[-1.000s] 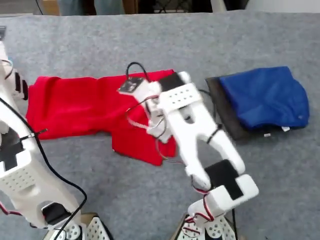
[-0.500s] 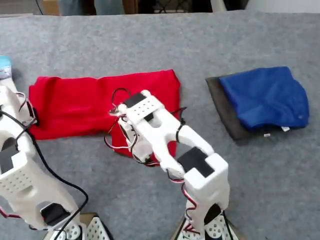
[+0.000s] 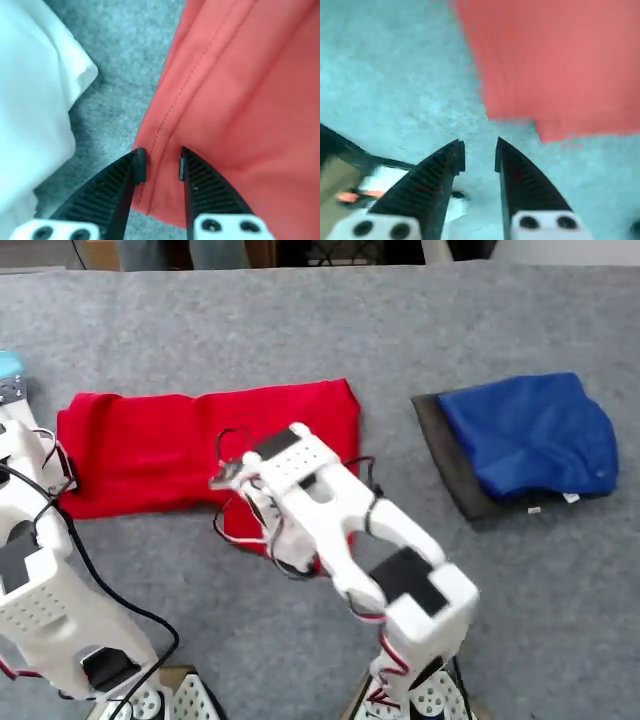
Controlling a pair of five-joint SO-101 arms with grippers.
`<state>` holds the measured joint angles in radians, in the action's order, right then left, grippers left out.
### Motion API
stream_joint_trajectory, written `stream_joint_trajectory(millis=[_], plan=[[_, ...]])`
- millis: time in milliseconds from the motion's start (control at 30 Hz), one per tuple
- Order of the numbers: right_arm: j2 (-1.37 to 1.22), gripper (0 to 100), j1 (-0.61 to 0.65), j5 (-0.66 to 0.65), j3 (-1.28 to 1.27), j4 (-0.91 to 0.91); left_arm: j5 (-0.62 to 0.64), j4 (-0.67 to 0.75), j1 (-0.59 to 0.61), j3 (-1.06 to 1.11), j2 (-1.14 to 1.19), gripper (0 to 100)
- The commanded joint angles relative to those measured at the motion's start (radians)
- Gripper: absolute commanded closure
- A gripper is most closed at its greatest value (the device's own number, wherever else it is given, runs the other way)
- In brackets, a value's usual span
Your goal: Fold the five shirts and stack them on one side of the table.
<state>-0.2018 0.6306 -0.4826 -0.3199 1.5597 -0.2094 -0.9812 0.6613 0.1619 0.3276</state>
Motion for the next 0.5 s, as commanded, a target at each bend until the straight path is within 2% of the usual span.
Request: stream_joint_trajectory(millis=[0,67,233,333,467], plan=[[0.148,88.1,-0.037,-0.376,-0.229,-0.230,0.025,0.009,-0.008,0.002,-0.037,86],[0.203,88.1,-0.041,-0.500,-0.344,-0.351,0.025,0.011,-0.008,0.002,-0.037,86],[0.282,88.2,-0.044,-0.522,-0.483,-0.549,0.025,0.012,-0.008,0.002,-0.035,86],[0.286,88.2,-0.044,-0.522,-0.501,-0.582,0.020,0.012,-0.015,0.002,-0.035,86],[0.315,88.2,-0.044,-0.525,-0.490,-0.509,0.020,0.014,-0.016,0.002,-0.035,86]])
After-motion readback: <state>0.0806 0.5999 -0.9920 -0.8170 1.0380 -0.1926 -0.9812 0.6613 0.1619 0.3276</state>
